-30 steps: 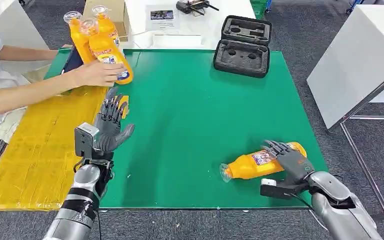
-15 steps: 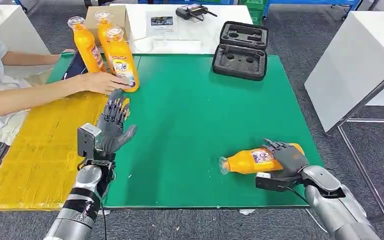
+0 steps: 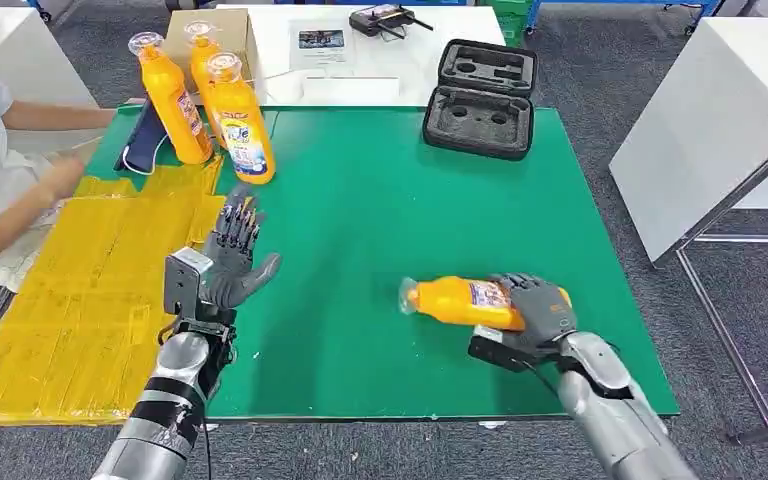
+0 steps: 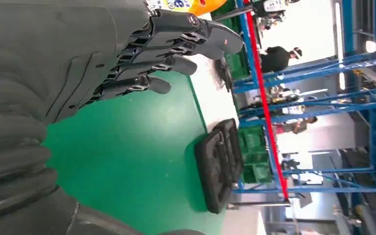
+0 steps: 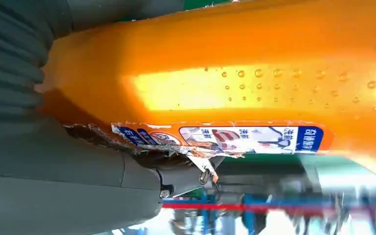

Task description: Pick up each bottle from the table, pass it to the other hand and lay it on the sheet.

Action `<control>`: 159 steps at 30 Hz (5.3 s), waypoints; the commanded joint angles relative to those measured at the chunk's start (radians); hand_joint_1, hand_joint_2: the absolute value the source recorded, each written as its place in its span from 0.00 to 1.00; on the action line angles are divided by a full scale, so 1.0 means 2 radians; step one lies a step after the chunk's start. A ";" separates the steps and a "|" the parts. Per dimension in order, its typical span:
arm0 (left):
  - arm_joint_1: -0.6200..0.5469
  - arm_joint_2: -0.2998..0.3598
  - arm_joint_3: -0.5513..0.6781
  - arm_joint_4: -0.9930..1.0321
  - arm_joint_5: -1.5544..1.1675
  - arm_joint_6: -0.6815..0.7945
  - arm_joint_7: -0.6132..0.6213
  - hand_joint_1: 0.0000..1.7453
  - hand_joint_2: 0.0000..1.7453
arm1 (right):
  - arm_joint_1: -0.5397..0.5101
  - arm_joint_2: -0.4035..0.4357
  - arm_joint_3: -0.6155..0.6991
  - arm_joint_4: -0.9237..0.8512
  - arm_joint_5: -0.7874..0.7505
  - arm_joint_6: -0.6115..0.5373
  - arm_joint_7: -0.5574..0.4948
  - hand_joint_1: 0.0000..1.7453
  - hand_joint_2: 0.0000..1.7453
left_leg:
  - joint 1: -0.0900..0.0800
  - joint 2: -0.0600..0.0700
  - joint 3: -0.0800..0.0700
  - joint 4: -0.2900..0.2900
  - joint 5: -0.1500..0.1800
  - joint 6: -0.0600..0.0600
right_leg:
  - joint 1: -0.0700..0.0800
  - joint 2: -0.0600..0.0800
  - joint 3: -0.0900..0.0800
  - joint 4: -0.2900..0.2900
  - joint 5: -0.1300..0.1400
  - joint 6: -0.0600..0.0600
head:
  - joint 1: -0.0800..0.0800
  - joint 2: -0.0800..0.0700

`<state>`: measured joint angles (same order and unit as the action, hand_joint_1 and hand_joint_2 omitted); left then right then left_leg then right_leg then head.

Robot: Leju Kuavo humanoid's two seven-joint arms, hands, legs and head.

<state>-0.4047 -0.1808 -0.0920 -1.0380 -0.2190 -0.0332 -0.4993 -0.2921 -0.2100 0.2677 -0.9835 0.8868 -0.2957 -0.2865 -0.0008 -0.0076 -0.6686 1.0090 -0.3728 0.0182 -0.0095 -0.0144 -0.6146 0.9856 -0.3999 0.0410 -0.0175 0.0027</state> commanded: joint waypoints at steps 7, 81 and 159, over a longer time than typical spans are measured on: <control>-0.015 -0.003 -0.044 0.046 -0.006 0.002 0.006 0.00 1.00 | 0.008 0.110 -0.070 -0.091 -0.082 -0.021 -0.032 1.00 1.00 | 0.001 0.000 0.002 0.000 -0.002 -0.001 | 0.001 0.000 0.003 0.000 -0.003 -0.001 | 0.000 0.000; 0.002 -0.052 -0.158 0.047 -0.039 0.063 0.025 1.00 1.00 | 0.075 0.235 0.148 -0.053 -0.208 0.078 -0.129 1.00 1.00 | 0.001 -0.002 0.006 0.000 -0.009 -0.003 | 0.000 -0.002 0.007 0.000 -0.010 -0.002 | 0.001 0.000; -0.094 0.132 -0.228 0.321 -0.669 0.366 0.365 0.00 1.00 | 0.134 0.165 0.059 -0.197 -0.355 0.062 -0.141 0.00 1.00 | 0.001 0.000 0.009 -0.001 -0.010 -0.003 | 0.001 0.000 0.010 -0.001 -0.010 -0.002 | 0.001 0.000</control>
<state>-0.5530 0.0824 -0.3930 -0.5661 -1.5713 0.7084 0.1142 0.0401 0.1419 0.3136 -1.5533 0.1652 -0.1675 -0.5871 0.0014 -0.0095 -0.6544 1.0089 -0.3908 0.0123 -0.0078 -0.0176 -0.5990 0.9861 -0.4201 0.0372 -0.0164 0.0027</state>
